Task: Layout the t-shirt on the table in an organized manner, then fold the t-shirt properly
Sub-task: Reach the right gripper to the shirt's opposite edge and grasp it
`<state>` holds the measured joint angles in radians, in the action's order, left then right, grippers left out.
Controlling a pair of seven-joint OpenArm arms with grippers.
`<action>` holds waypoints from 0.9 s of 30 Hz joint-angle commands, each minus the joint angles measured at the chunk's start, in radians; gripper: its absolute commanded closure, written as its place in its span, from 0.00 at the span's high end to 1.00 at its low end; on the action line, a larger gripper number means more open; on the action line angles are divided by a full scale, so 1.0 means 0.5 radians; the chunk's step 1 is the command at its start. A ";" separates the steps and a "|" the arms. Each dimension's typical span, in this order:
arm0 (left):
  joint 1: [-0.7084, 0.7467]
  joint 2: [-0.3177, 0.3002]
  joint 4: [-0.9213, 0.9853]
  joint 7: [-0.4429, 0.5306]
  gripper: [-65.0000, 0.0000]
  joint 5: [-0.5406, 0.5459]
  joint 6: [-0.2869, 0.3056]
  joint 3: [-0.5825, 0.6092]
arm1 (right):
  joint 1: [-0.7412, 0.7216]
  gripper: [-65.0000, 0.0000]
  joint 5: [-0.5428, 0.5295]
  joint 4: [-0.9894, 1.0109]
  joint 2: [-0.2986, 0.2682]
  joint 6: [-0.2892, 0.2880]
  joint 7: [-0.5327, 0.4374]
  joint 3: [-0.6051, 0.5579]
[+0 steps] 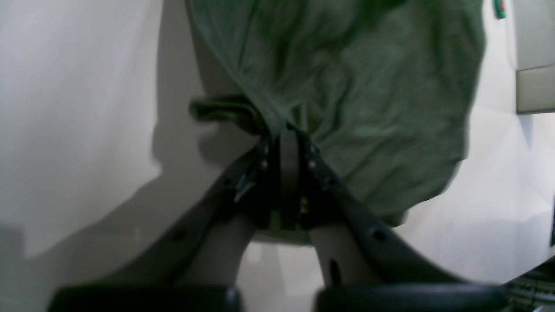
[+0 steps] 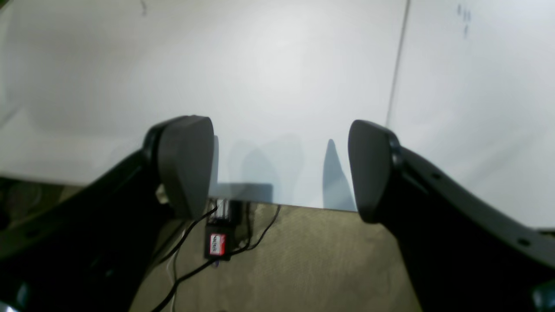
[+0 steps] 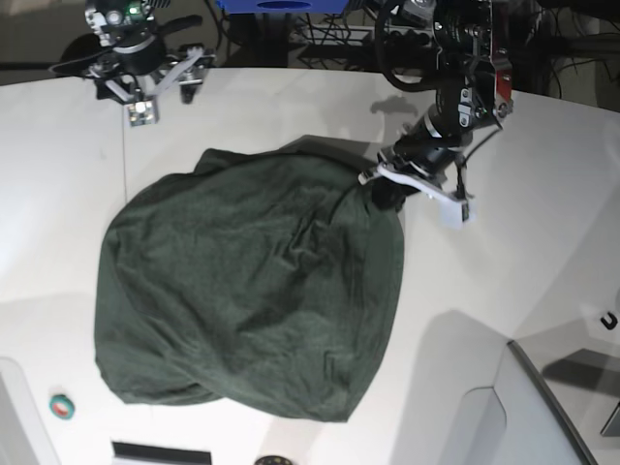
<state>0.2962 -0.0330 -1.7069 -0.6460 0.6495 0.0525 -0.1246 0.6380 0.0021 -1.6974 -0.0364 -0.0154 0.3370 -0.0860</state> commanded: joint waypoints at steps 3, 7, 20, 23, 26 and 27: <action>-0.026 0.003 -0.117 0.042 0.00 0.025 -0.039 -0.004 | -0.013 0.70 -0.006 -0.025 -0.079 -0.250 -0.037 -0.195; -0.112 0.000 -0.178 0.042 0.00 0.025 -0.162 0.008 | -0.078 0.70 -0.003 -0.025 -0.091 -0.348 0.036 -0.351; -0.229 -0.003 -0.332 0.042 0.00 0.028 -0.165 -0.194 | -0.428 0.70 -0.009 0.073 -0.073 -0.348 0.245 -0.449; -0.244 -0.006 -0.264 0.042 0.00 0.028 -0.165 -0.253 | -0.523 0.70 -0.009 0.196 -0.005 -0.348 0.245 -0.440; -0.244 -0.006 -0.224 0.042 0.00 0.028 -0.165 -0.289 | -0.648 0.70 -0.009 0.367 0.059 -0.348 0.245 -0.394; -0.241 -0.006 -0.221 0.042 0.00 0.028 -0.165 -0.296 | -0.676 0.70 -0.009 0.404 0.065 -0.354 0.245 -0.394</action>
<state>0.1837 -0.0319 -1.8011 -0.6464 0.6548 -0.0349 -0.2703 0.3038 0.0006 -1.4780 -0.0040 -0.1898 0.4759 -0.2859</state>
